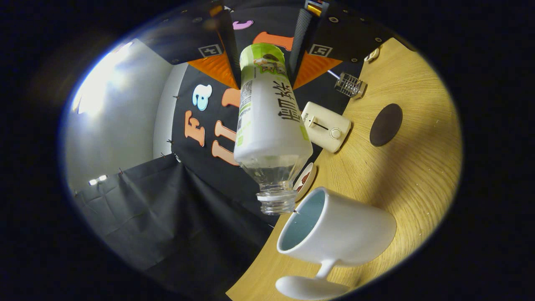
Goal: Take the bottle from table, then pour the juice into the cup, finally place the bottle on the coaster
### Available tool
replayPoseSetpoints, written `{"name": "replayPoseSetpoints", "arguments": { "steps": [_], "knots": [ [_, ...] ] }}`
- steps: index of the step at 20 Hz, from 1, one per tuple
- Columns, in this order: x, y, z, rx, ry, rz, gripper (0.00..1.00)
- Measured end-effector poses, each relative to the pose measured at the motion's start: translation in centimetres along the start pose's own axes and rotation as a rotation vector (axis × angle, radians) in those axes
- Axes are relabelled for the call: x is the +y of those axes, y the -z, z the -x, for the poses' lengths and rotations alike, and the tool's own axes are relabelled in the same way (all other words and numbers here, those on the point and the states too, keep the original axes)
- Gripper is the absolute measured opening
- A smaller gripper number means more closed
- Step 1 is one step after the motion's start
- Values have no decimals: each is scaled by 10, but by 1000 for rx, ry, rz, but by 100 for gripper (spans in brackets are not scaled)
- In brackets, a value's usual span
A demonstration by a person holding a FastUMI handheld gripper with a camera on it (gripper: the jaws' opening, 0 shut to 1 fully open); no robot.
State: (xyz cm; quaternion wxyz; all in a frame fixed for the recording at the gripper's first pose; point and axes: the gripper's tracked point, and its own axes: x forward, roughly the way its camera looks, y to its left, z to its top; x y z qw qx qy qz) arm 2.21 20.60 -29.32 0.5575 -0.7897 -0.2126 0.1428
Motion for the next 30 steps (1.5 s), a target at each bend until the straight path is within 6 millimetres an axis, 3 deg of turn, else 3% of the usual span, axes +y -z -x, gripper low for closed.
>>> {"name": "replayPoseSetpoints", "arguments": {
  "steps": [5,9,13,16,21,30],
  "knots": [
    [10,2,0,15,-39,-71,60],
    [35,2,10,65,-110,-245,60],
    [52,-12,23,85,-165,-488,61],
    [50,-11,12,107,-211,-665,61],
    [72,-16,5,178,-356,-1086,61],
    [86,-1,-25,303,-393,-1732,61]
  ]
}}
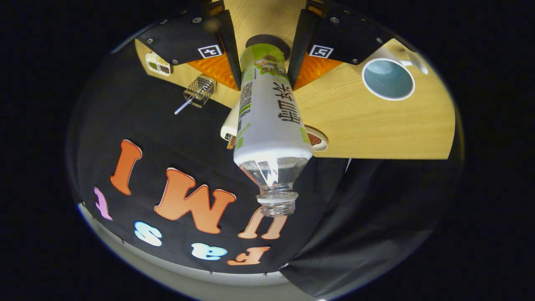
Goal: Take the bottle from table, then pour the juice into the cup, finally place the bottle on the coaster
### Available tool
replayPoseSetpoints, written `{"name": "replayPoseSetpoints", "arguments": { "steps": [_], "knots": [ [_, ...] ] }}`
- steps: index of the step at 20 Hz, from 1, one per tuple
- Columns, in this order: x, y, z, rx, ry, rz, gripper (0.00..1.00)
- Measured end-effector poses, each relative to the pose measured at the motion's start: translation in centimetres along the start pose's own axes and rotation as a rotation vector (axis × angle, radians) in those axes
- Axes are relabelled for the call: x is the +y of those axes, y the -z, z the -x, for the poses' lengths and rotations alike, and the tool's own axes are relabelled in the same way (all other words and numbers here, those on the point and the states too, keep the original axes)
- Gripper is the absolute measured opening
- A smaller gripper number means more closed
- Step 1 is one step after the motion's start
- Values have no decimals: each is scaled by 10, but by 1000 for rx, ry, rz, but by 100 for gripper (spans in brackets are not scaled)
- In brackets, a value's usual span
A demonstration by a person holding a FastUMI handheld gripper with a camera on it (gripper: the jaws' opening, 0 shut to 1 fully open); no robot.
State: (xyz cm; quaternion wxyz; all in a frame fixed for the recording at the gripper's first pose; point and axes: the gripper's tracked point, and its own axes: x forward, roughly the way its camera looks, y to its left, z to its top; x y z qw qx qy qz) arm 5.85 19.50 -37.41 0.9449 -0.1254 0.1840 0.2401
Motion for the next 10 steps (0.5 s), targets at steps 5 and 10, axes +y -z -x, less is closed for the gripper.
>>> {"name": "replayPoseSetpoints", "arguments": {
  "steps": [5,10],
  "knots": [
    [-13,14,-10,43,-6,-229,61],
    [-28,38,-23,107,8,-359,61]
  ]
}}
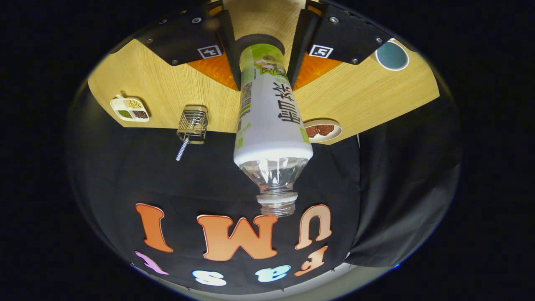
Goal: Take the bottle from table, then pour the juice into the cup, finally place the bottle on the coaster
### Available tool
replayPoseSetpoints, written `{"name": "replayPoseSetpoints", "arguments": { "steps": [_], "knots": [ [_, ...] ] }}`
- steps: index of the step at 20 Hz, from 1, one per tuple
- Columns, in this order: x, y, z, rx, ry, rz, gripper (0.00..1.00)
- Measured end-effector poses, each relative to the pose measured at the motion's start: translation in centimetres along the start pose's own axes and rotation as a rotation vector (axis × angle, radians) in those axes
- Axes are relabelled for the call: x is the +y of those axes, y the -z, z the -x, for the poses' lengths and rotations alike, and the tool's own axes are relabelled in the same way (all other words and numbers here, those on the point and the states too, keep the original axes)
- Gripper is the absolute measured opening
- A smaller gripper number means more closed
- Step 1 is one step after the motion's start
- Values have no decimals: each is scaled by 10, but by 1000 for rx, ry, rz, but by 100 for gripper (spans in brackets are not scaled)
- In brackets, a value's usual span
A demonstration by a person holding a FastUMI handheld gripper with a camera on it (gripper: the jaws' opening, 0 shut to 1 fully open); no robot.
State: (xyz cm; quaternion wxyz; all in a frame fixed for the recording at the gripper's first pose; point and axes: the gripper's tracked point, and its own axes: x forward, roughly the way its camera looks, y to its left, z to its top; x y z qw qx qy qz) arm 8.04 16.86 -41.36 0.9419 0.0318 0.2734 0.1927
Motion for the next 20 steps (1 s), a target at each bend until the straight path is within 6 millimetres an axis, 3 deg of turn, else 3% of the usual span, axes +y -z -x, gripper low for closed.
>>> {"name": "replayPoseSetpoints", "arguments": {
  "steps": [5,16,20],
  "knots": [
    [-6,20,-12,57,-9,-53,61],
    [-4,33,-22,75,7,2,62],
    [-3,33,-20,61,0,54,67]
  ]
}}
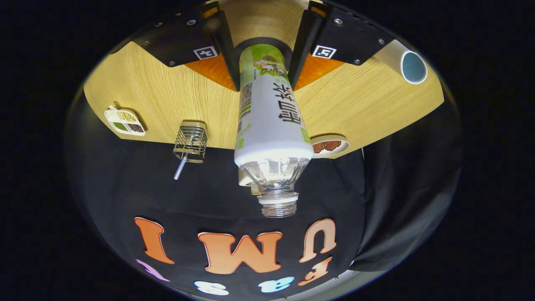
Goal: Take the bottle from table, then pour the juice into the cup, finally place the bottle on the coaster
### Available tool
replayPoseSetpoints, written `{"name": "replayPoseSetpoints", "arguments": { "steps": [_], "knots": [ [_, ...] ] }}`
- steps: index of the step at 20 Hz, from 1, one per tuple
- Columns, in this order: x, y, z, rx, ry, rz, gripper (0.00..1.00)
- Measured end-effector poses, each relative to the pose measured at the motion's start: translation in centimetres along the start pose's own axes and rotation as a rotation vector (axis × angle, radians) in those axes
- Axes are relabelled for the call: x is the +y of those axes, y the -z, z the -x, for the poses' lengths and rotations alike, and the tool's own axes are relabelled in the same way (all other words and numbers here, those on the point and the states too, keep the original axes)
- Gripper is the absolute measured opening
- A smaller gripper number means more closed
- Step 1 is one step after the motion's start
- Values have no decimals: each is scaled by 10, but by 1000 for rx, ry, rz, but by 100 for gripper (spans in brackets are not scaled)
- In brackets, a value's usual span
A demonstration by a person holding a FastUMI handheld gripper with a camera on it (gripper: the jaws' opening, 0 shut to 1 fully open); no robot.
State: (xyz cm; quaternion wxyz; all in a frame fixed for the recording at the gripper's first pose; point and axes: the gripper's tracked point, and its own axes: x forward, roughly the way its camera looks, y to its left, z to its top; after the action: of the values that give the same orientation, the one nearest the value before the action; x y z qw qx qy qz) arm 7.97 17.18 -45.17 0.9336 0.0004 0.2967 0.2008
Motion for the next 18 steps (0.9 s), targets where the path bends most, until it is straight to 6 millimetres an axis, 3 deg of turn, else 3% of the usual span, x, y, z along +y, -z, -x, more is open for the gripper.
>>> {"name": "replayPoseSetpoints", "arguments": {
  "steps": [2,9,13,18],
  "knots": [
    [4,-1,3,-1,-22,8,69],
    [2,-29,49,-72,-37,72,96],
    [-9,-65,93,-173,8,136,98],
    [-26,-117,170,-312,45,128,99]
  ]
}}
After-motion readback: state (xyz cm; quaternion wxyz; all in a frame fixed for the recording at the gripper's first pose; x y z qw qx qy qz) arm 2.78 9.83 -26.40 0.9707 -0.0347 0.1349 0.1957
